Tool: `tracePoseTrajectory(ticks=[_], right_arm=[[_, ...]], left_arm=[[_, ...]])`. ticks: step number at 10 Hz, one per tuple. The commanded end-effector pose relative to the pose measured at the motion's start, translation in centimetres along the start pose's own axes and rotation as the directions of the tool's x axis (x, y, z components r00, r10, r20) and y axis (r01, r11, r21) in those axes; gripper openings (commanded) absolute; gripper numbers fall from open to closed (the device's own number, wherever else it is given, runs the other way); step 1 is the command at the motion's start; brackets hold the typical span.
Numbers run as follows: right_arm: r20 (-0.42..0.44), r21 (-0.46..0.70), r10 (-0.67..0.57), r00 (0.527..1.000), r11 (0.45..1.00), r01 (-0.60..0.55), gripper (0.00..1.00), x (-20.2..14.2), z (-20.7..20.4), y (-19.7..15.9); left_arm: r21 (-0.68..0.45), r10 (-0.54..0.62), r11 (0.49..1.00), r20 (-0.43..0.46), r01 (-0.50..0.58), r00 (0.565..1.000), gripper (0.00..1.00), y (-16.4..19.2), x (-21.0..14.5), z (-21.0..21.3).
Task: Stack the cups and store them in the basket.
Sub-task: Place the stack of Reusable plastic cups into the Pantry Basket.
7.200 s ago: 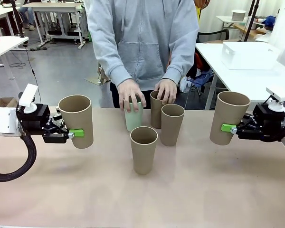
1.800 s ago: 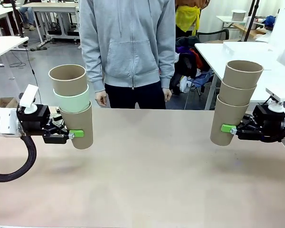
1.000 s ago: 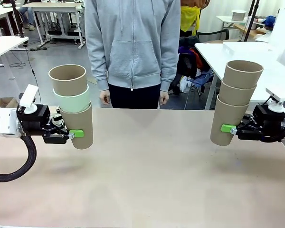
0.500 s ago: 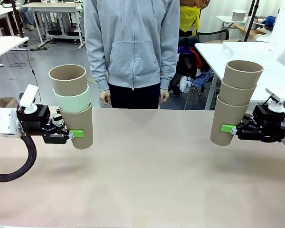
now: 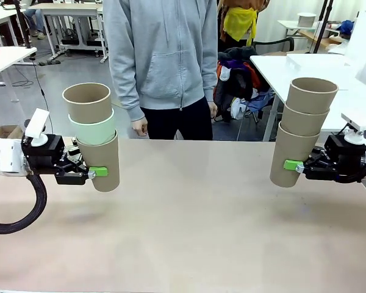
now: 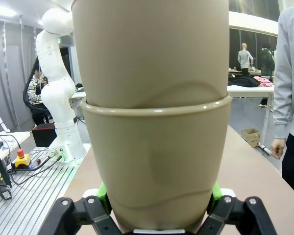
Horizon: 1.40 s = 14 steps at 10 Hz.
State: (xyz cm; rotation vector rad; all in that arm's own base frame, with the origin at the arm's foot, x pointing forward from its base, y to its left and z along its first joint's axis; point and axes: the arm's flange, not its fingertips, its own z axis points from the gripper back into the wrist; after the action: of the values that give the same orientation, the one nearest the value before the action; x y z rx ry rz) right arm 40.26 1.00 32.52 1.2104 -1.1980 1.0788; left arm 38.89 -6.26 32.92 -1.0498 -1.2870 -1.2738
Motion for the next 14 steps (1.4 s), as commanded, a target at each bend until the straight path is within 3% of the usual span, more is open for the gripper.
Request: tracePoseTrajectory(ticks=[1,14], right_arm=[[0.000,-0.001,0.017,1.000,1.000,-0.017,0.84,0.27,-0.01,0.14],[0.000,-0.001,0.017,1.000,1.000,-0.017,0.84,0.27,-0.01,0.14]], left_arm=[[-0.001,-0.013,1.000,0.006,0.013,1.000,0.85,0.03,0.39,0.00],[-0.001,-0.013,1.000,0.006,0.013,1.000,0.85,0.03,0.39,0.00]])
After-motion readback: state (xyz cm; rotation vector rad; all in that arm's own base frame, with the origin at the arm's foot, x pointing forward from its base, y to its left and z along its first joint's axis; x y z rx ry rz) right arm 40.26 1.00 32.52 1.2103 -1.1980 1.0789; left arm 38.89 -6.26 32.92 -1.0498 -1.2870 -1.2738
